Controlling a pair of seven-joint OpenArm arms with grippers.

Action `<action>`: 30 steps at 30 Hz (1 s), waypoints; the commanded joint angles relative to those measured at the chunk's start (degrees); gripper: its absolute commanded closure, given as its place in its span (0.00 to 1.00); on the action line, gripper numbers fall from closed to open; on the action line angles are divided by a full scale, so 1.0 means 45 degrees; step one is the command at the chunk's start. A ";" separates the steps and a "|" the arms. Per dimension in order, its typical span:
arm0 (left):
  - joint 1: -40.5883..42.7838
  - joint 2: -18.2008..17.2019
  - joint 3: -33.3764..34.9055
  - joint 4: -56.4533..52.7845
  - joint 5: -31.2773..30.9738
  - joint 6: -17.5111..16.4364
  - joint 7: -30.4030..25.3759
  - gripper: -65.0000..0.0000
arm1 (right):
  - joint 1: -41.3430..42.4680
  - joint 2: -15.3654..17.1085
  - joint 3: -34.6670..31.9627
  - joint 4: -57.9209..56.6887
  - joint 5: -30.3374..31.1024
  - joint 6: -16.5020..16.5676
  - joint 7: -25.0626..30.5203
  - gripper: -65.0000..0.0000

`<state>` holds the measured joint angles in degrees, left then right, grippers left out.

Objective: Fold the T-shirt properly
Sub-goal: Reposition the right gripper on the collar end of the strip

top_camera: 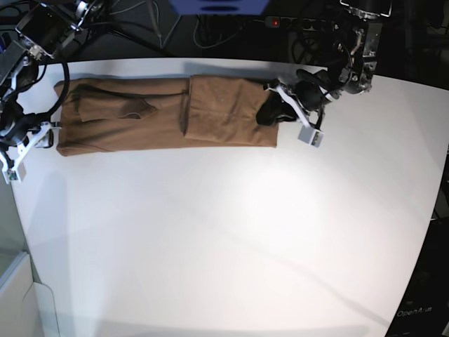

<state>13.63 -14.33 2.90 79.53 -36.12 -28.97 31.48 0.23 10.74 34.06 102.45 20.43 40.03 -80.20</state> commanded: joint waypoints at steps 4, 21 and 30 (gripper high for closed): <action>0.0088 -0.0225 -0.0048 -0.0139 0.1042 0.0782 0.0730 0.96 | 0.0037 0.0182 -0.0058 -0.0057 0.0003 -0.0007 0.0045 0.44; 0.0088 -0.0401 -0.0224 -0.0159 0.1081 0.0782 0.0691 0.96 | 0.0096 0.1256 -0.0156 -0.3593 0.1859 -0.0007 0.0045 0.44; 0.0088 -0.0401 -0.0575 -0.0119 0.1062 0.0782 0.0788 0.96 | 0.0135 0.0826 -0.0644 -0.3613 0.1859 -0.0007 0.0045 0.44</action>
<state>13.61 -15.25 0.60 79.48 -36.10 -28.95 31.64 -0.01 13.28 30.92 85.32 28.08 40.01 -80.18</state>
